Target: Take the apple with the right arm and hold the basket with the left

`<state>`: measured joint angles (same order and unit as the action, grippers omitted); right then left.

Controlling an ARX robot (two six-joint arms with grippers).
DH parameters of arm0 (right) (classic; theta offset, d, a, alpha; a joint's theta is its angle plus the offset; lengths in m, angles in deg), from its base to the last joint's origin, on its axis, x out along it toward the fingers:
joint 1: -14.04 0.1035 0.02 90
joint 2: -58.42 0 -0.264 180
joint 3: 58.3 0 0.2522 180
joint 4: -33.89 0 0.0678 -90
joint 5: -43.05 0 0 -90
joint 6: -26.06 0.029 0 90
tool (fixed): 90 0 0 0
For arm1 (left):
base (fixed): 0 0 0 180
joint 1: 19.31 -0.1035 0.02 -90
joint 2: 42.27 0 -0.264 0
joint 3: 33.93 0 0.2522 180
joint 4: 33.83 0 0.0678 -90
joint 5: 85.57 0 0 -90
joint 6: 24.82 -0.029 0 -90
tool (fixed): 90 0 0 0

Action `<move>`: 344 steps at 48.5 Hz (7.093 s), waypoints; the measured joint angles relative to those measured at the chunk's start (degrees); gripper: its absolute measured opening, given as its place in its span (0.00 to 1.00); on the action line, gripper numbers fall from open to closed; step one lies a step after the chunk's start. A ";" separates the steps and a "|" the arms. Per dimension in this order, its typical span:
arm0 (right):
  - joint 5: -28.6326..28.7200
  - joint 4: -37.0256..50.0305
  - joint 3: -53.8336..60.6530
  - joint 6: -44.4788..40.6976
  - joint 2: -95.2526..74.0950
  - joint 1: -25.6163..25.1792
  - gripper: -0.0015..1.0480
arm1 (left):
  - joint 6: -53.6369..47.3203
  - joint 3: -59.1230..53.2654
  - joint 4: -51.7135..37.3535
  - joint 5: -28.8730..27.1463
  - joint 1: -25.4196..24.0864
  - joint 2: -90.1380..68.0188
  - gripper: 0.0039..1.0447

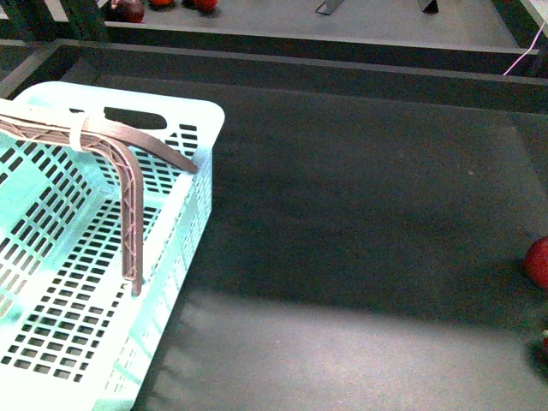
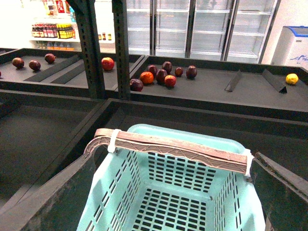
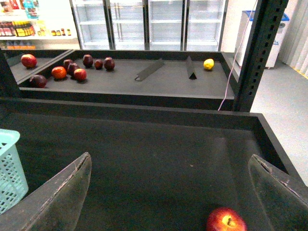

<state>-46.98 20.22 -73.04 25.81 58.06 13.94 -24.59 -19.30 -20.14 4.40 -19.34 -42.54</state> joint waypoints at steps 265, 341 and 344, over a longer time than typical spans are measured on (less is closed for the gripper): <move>-9.29 28.00 -18.10 12.35 -79.56 -19.67 0.92 | 62.80 55.41 5.35 4.90 39.89 -78.93 0.18; -5.86 22.93 -61.61 6.84 -143.23 -16.83 0.90 | 62.82 55.41 5.35 5.07 39.89 -78.93 0.18; -5.73 22.95 -61.66 7.17 -143.40 -16.92 0.81 | 62.82 55.41 5.35 5.07 39.89 -78.93 0.18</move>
<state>-52.71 43.17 -134.69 32.98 -85.34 -2.98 38.22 36.10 -14.79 9.47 20.55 -121.47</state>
